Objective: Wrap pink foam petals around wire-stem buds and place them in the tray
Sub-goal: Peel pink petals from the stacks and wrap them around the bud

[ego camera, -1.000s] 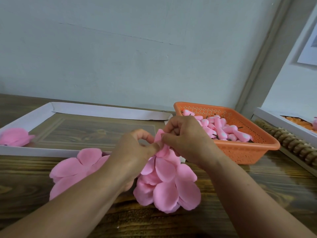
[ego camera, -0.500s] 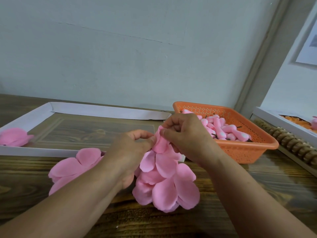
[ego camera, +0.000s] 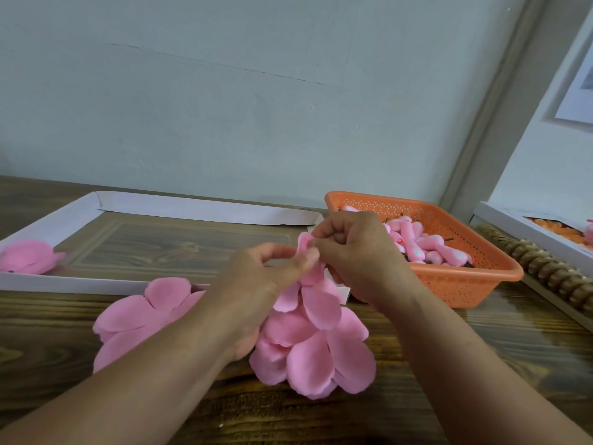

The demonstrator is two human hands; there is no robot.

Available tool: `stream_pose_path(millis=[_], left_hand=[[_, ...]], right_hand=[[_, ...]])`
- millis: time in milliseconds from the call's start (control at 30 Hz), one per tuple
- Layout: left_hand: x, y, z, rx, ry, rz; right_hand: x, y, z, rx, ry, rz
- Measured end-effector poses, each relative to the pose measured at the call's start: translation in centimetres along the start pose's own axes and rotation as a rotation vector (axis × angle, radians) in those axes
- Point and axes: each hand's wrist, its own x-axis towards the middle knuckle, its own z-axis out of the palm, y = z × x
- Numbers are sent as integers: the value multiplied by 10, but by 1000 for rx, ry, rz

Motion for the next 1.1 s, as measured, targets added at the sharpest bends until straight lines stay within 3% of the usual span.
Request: stream_pose_path(millis=[233, 500, 867, 1100], left_hand=[[5, -3, -1, 84, 202, -34], [11, -4, -4, 66, 278, -67], [10, 1, -9, 82, 221, -102], [5, -1, -2, 181, 87, -33]], right_hand=[[-2, -5, 5, -61, -22, -54], [-3, -6, 6, -81, -21, -111], [-5, -7, 4, -148, -59, -153], [-5, -4, 10, -252, -48, -157]])
